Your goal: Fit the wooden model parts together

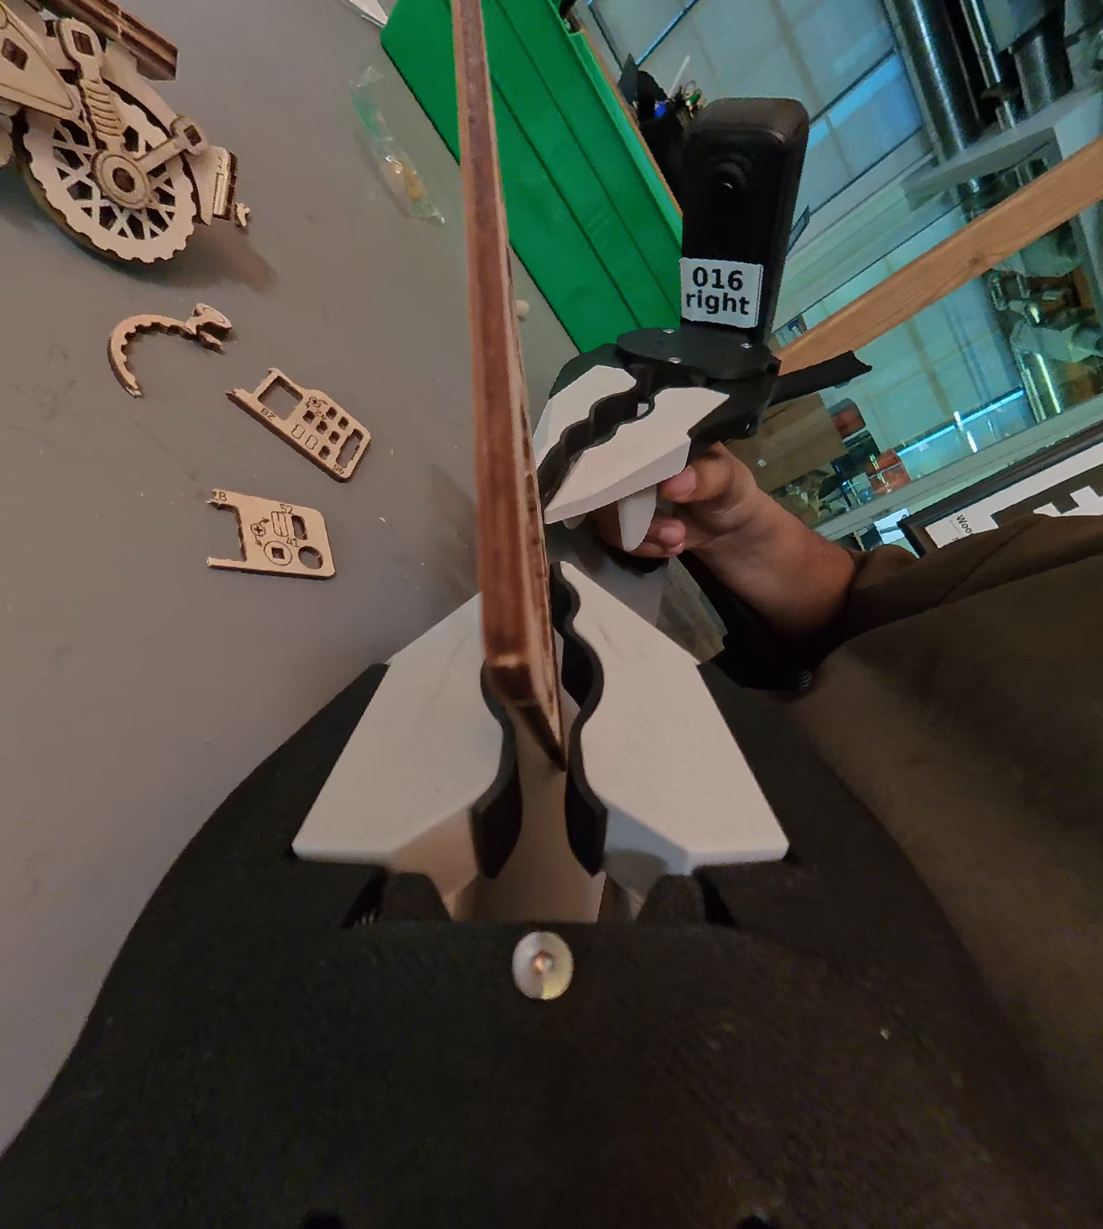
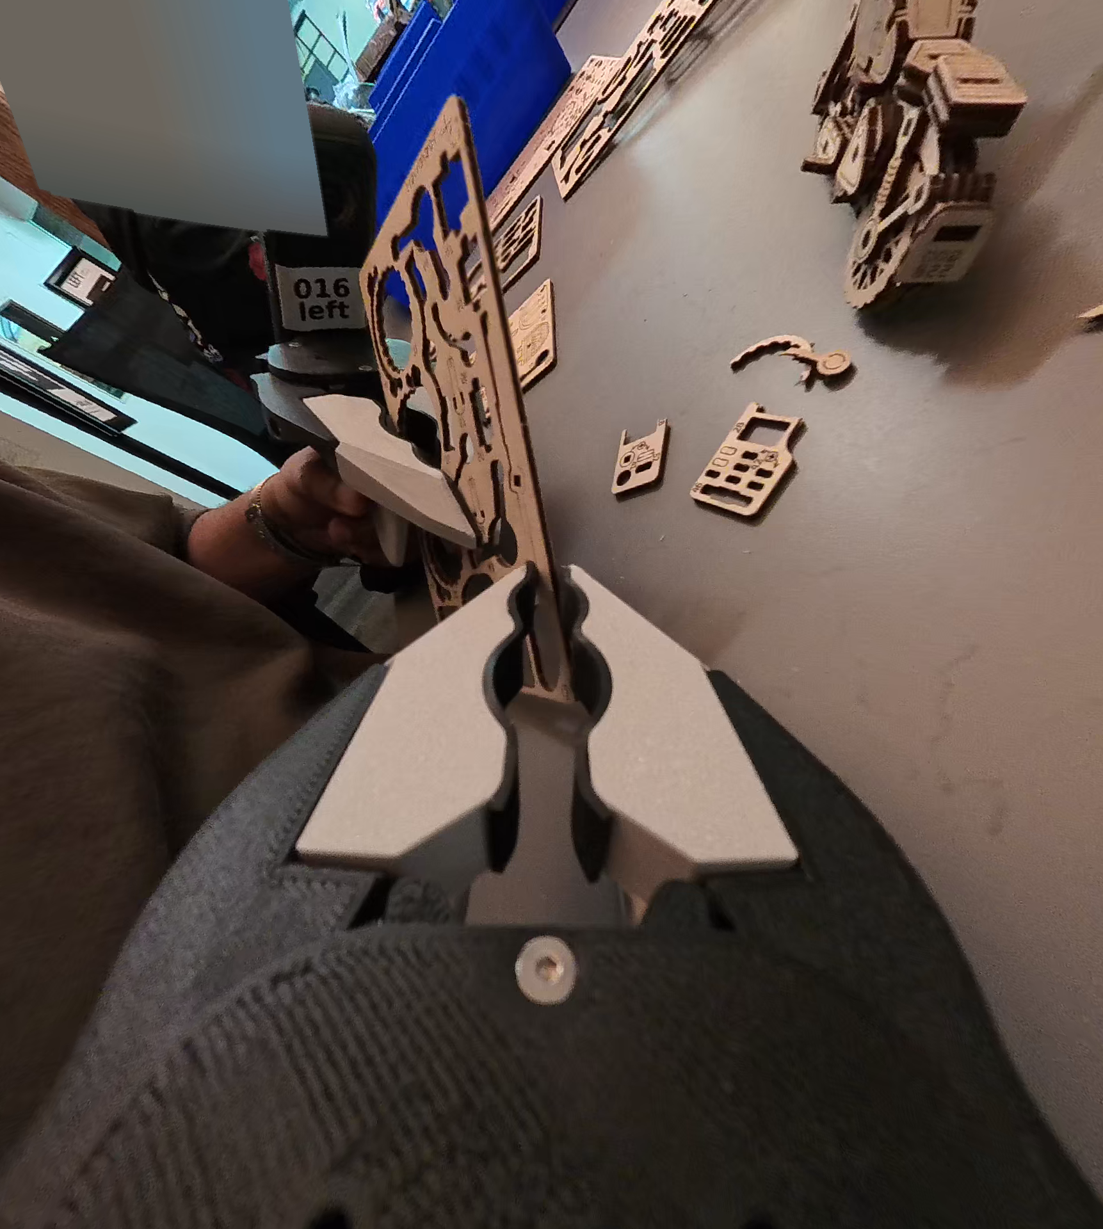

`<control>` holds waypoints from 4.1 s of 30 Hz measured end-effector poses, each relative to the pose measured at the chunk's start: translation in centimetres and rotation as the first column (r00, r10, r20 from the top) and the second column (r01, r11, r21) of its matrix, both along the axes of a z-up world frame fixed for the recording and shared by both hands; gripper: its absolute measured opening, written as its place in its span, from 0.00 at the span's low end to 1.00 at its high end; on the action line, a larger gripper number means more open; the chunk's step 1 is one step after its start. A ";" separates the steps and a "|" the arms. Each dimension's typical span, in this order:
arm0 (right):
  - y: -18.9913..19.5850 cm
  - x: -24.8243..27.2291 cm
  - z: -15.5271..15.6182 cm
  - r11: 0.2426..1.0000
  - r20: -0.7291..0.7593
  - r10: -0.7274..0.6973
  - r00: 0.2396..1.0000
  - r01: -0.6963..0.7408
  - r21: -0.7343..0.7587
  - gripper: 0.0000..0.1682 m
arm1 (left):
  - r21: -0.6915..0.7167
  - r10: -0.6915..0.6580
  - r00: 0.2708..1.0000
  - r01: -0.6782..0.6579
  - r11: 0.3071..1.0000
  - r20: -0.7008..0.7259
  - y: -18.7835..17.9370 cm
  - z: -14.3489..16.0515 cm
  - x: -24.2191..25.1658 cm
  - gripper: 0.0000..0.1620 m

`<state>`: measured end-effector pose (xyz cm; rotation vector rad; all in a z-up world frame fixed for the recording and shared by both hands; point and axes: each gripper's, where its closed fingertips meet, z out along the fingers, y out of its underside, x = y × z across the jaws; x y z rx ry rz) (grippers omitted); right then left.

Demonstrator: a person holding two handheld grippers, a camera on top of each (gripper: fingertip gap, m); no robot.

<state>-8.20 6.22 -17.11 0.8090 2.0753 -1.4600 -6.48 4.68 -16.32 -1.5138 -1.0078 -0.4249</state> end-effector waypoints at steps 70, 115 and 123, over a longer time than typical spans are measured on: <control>0.9 -1.8 2.9 0.987 -0.061 -0.099 0.993 0.090 -0.136 0.06 | 0.094 -0.064 0.997 0.059 0.994 0.047 0.0 0.9 0.5 0.00; 0.2 0.0 0.0 0.997 -0.195 0.027 0.980 -0.012 0.074 0.06 | -0.042 -0.056 0.998 0.055 0.998 -0.021 0.4 -0.3 0.6 0.00; 1.0 -1.6 4.5 0.977 -0.109 -0.087 0.990 0.063 -0.205 0.06 | 0.236 -0.033 0.995 0.010 0.972 0.091 -0.6 2.3 -0.1 0.00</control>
